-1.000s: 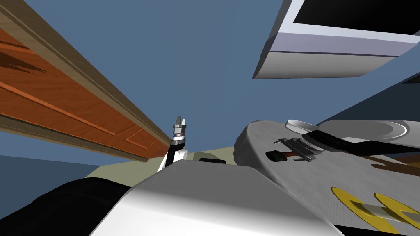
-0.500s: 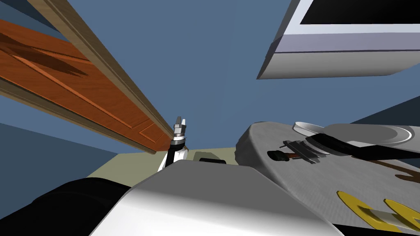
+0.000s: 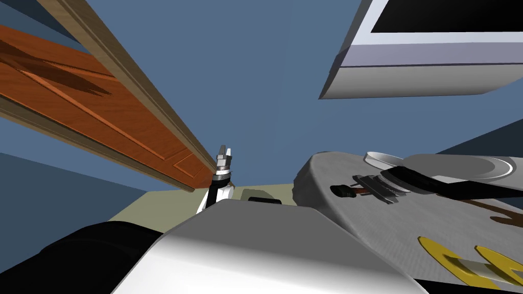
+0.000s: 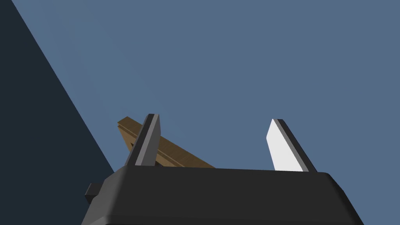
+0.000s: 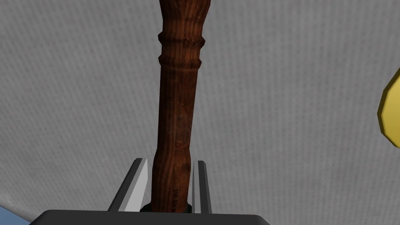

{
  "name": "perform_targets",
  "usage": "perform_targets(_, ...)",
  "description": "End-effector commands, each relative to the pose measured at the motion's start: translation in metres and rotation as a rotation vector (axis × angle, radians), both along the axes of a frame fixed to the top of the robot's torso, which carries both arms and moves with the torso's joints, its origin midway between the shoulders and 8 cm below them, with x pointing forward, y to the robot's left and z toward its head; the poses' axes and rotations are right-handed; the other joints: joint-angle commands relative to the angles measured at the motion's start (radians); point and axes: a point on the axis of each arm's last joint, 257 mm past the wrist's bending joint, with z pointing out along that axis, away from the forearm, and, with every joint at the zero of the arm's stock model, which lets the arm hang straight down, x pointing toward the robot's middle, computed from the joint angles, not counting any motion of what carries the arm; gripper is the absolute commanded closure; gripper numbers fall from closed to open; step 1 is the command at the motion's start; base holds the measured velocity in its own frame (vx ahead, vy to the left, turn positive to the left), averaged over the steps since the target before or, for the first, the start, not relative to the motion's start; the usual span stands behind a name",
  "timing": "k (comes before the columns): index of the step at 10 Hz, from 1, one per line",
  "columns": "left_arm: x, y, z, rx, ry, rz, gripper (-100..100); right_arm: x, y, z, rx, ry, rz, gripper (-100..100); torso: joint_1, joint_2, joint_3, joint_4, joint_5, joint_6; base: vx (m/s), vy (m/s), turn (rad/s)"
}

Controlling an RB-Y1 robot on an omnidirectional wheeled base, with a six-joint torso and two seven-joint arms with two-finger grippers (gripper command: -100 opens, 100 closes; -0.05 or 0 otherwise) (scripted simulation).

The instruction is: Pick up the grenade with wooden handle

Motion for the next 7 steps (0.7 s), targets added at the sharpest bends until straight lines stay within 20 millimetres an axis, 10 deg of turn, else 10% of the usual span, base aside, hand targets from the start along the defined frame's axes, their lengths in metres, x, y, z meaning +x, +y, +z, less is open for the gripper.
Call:
perform_targets(1,0.000,0.000,0.000,0.000,0.000,0.000,0,0.001,0.003,0.003,0.000,0.000,0.014,100,0.000,0.000,0.000,0.000,0.000,0.000,0.044,-0.006,-0.189)
perform_targets(6,0.000,0.000,0.000,0.000,0.000,0.000,0,0.013,0.025,0.017,0.000,0.002,0.092,100,0.001,-0.005,-0.003,-0.001,0.001,0.000,0.086,-0.001,-0.210)
perform_targets(7,0.000,0.000,0.000,0.000,0.000,0.000,0,0.014,0.026,0.018,0.000,0.002,0.095,0,0.001,-0.003,-0.002,-0.001,0.001,-0.001,0.005,0.000,0.009)
